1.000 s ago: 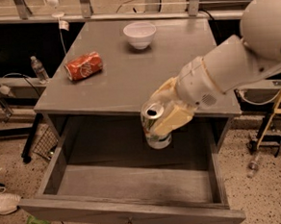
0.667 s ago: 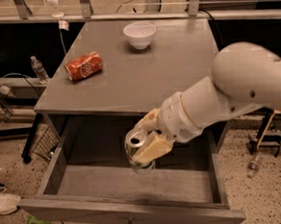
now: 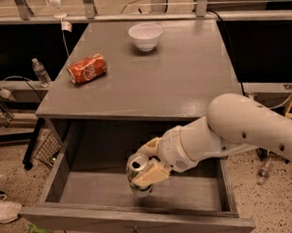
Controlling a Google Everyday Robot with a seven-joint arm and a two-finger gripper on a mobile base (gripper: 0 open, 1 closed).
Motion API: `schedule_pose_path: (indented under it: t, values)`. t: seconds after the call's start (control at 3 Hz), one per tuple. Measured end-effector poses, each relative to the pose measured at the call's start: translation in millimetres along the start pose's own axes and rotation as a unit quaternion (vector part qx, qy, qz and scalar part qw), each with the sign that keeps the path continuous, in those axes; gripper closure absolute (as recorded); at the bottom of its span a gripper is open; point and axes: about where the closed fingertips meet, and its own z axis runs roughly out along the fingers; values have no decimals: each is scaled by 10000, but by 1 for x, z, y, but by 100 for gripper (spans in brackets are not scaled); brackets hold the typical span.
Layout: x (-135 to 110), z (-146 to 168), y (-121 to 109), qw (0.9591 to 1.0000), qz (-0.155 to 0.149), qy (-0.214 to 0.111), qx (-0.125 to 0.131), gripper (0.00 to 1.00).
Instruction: Place 7up can into top drawer
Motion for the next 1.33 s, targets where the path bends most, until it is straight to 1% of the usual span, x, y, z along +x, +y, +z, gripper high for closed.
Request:
schedule_pose_path:
  t: [0.33, 0.67, 1.33]
  values:
    - [14, 17, -11, 9996, -56, -193, 188, 100]
    - [24, 31, -19, 9991, -140, -290, 287, 100]
    - [41, 60, -32, 9990, -144, -337, 246, 100]
